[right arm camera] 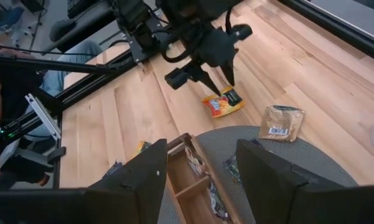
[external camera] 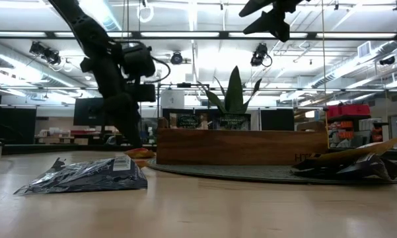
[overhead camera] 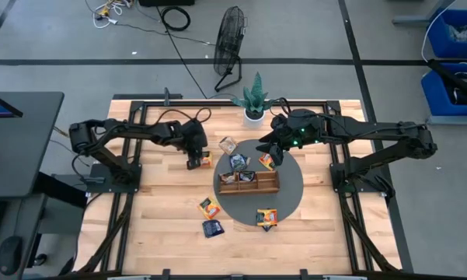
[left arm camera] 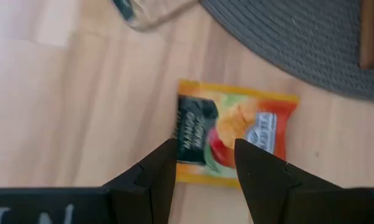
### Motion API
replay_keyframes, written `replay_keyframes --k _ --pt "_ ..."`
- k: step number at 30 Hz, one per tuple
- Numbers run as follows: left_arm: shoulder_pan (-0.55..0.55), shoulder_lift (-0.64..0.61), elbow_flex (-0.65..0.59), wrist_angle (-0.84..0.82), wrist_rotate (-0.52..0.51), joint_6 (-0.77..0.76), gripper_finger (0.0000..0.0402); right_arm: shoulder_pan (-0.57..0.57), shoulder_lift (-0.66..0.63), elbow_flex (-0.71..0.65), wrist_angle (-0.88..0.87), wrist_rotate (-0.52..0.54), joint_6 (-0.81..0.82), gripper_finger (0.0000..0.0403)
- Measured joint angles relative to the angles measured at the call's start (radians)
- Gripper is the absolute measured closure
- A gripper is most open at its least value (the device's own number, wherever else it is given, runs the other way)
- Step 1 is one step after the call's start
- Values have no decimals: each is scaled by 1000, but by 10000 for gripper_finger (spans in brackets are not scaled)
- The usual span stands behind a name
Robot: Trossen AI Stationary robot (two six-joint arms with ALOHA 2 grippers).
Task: Pick & Place Tea
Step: Put the yellow tea bag into the right section of the wooden organizer
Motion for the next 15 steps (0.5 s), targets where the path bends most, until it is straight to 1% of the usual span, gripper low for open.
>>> replay_keyframes --k 2,5,12,15 --pt "2 20 0 1 28 23 234 0 0 0 2 0 0 205" --pt "6 49 0 6 29 26 224 0 0 0 6 -1 0 205" --pt "13 99 5 22 36 14 161 0 0 0 8 -6 0 205" --pt "11 123 6 20 39 13 149 0 0 0 8 -6 0 205"
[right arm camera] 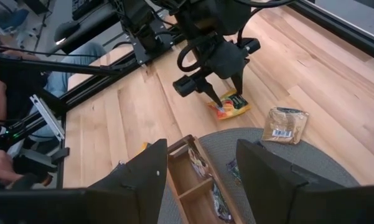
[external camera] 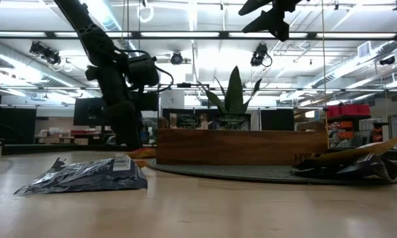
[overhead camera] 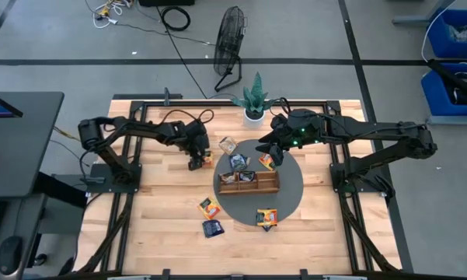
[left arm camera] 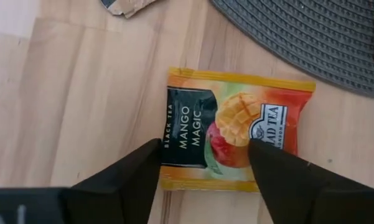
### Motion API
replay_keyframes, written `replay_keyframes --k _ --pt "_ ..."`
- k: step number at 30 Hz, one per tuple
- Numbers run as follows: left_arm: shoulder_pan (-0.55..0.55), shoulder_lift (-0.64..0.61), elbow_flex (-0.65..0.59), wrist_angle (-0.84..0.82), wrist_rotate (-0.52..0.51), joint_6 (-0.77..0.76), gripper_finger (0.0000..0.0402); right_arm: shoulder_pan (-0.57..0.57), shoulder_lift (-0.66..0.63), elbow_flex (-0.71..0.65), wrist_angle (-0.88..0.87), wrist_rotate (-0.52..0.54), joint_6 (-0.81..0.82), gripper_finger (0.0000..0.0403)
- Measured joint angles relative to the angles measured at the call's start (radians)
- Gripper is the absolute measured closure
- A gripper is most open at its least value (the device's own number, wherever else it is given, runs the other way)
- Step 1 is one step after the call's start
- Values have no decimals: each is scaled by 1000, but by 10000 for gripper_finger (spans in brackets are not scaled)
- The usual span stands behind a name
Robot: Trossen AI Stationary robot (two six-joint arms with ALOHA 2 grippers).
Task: Pick & Place Tea
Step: Put the yellow tea bag into the right section of the wooden organizer
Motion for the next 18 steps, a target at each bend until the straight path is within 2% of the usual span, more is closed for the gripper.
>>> replay_keyframes --k 2,4,13,18 --pt "-1 10 2 -1 0 0 160 0 0 0 0 0 0 205" --pt "-3 14 2 6 -4 -1 188 0 0 0 0 0 0 205" --pt "-3 17 0 10 -9 -28 384 0 0 0 -1 0 0 205" --pt "-11 -27 -4 -13 -22 -105 392 0 0 0 -1 0 0 205"
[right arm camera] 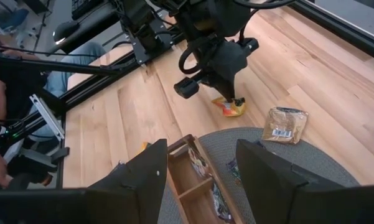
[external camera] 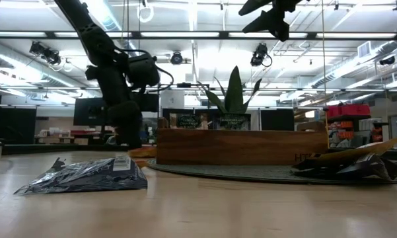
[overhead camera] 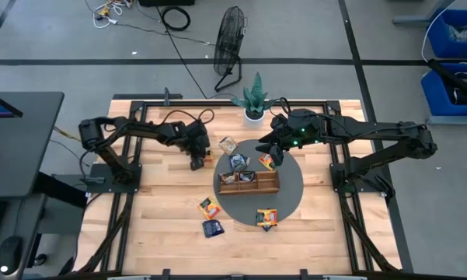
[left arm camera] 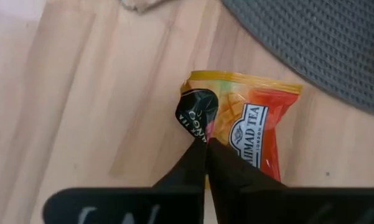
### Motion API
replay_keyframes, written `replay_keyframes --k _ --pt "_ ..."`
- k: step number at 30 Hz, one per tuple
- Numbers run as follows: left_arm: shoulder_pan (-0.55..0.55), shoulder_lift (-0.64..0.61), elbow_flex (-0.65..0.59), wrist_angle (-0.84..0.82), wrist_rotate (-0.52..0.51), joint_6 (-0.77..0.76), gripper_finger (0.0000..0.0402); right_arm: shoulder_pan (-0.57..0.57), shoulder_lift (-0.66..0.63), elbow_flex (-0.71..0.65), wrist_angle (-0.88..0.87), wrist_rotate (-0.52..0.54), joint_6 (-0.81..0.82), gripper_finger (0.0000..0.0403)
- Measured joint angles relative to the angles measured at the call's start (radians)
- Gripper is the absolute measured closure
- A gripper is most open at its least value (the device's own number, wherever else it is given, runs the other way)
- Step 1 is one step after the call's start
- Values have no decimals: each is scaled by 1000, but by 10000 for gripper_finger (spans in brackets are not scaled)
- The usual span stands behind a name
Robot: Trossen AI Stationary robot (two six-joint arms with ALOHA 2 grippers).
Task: Pick & Place Tea
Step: Put the yellow tea bag into the right section of the wooden organizer
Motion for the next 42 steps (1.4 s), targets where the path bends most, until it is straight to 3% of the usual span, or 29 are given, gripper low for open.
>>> replay_keyframes --k 8,14,22,31,36,42 --pt "-65 -200 76 -108 -110 -20 398 0 0 0 3 0 27 205" --pt "-159 -317 197 -110 -270 -12 398 0 4 0 55 8 92 205" --pt "-278 -313 389 -127 -379 202 399 -27 75 2 208 -50 179 205" --pt "-349 -290 433 -166 -435 385 399 -84 134 3 240 -178 217 205" --pt "-376 -255 432 -187 -470 449 399 -109 170 84 208 -202 197 205" --pt "-393 -228 433 -162 -531 497 399 -130 311 294 -71 -206 82 205"
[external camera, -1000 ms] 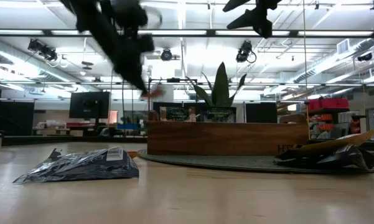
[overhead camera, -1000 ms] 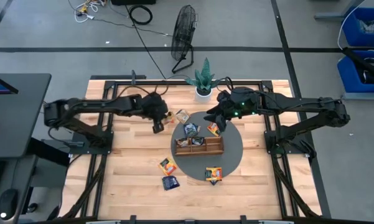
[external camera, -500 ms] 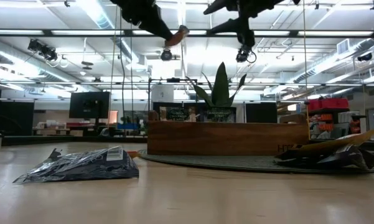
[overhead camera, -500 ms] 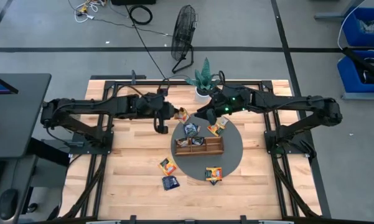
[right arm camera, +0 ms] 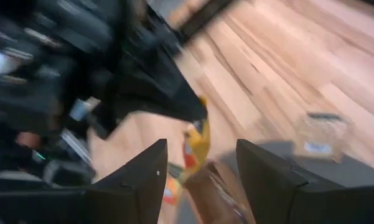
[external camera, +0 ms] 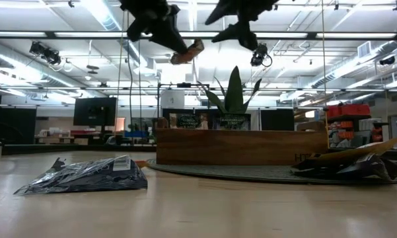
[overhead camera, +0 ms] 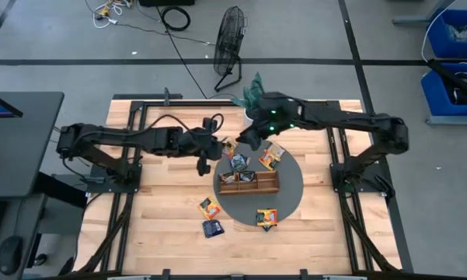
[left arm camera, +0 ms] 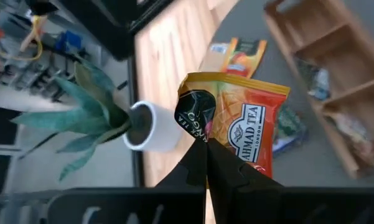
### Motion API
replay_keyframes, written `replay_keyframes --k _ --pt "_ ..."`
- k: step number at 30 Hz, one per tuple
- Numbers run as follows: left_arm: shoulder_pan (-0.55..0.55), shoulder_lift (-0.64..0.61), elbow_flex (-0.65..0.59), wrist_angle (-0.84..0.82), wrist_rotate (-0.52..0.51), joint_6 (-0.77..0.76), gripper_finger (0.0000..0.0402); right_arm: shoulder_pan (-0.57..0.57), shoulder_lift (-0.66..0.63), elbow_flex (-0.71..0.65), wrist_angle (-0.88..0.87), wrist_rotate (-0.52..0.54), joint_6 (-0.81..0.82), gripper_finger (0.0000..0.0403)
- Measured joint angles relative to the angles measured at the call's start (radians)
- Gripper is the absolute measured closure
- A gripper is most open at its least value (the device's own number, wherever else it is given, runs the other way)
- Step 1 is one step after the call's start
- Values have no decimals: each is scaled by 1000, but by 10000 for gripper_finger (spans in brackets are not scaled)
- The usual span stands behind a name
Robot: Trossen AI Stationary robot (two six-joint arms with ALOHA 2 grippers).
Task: Pick & Place Tea
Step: Put the yellow tea bag into the right section of the wooden organizer
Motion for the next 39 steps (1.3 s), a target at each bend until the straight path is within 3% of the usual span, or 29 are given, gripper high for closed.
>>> replay_keyframes --k 9,24,28,34,39 --pt "-7 0 -1 -9 -56 18 399 -2 152 179 -66 -70 -50 205" --pt "-40 -1 0 -3 -86 32 400 -4 213 191 -107 -66 -57 212" --pt "-40 -1 -1 -2 -87 33 400 -4 216 191 -105 -66 -57 256" --pt "-40 -1 -1 -2 -88 32 399 -3 216 191 -100 -66 -80 384" --pt "-40 -1 -1 -3 -89 0 398 -2 216 191 -96 -53 -96 397"
